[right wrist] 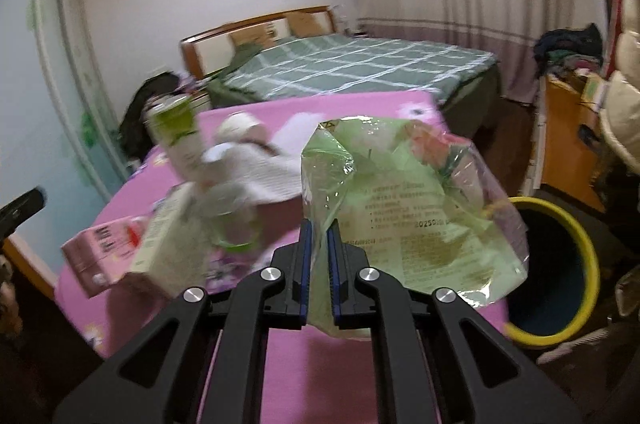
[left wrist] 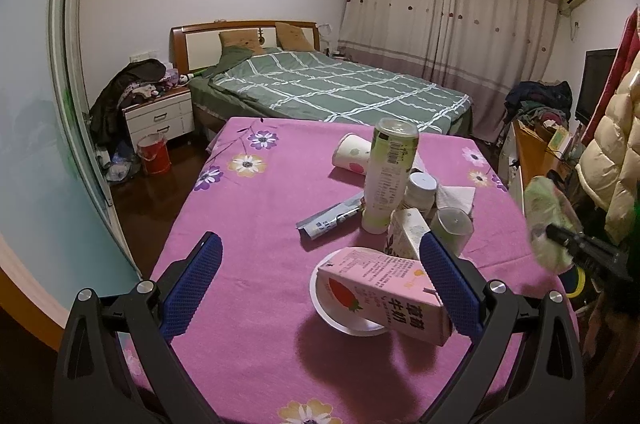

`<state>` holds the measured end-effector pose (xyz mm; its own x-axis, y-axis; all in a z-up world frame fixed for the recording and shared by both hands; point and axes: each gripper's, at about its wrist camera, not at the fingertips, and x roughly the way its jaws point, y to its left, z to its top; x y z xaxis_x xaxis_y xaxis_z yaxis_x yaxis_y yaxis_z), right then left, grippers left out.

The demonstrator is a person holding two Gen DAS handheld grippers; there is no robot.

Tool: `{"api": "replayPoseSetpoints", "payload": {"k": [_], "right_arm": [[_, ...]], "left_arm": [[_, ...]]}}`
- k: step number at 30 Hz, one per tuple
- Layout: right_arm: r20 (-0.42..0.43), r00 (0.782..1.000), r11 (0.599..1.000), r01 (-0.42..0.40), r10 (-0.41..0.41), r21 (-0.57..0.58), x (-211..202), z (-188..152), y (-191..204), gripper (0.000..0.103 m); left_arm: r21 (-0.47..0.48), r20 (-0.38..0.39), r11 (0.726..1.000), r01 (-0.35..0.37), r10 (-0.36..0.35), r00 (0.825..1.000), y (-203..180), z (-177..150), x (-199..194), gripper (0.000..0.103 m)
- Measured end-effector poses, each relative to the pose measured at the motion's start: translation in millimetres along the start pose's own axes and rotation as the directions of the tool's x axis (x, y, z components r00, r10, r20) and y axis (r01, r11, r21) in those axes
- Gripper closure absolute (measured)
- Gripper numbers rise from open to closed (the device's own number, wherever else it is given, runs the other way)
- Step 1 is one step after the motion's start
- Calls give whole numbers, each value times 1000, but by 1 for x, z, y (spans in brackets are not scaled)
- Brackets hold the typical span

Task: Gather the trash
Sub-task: 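Carry the green bag to the yellow-rimmed bin and release it with the right tool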

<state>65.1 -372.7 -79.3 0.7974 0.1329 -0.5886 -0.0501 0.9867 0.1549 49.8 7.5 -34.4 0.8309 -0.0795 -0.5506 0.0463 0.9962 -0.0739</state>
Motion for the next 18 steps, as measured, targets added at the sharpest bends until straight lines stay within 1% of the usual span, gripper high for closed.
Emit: {"api": "replayPoseSetpoints", "payload": {"k": [3,5,7,10,11,15,17,18], "right_arm": [[12,997,997,69,-70,41,-3,6,-30,95],[16,992,990,125,-126,67,-2,11,-52,95],[5,987,983,162,-163,86,2,12,-71,95],[-38,973,968,230,-227,105,20,11,-105,95],[-63,966,959,258,-252,114,31,10,-118,95],[-146,944,938,317,-297,143,67,3,-152,94],[-183,933,927,341,-312,159,80,-1,-166,90],[-191,928,922,351,-319,167,85,-3,-172,82]], "left_arm": [[3,-3,1000,5,-5,1000,-2,-1,-1,6],[5,-3,1000,7,-7,1000,-4,-2,-1,6],[8,-7,1000,12,-12,1000,-6,-2,0,6],[14,-12,1000,17,-17,1000,-10,-4,1,6],[17,-15,1000,18,-18,1000,-12,-4,2,6],[15,-24,1000,26,-26,999,-15,-7,2,6],[16,-32,999,32,-31,999,-18,-8,3,6],[18,-34,999,33,-33,999,-20,-9,3,6]]}}
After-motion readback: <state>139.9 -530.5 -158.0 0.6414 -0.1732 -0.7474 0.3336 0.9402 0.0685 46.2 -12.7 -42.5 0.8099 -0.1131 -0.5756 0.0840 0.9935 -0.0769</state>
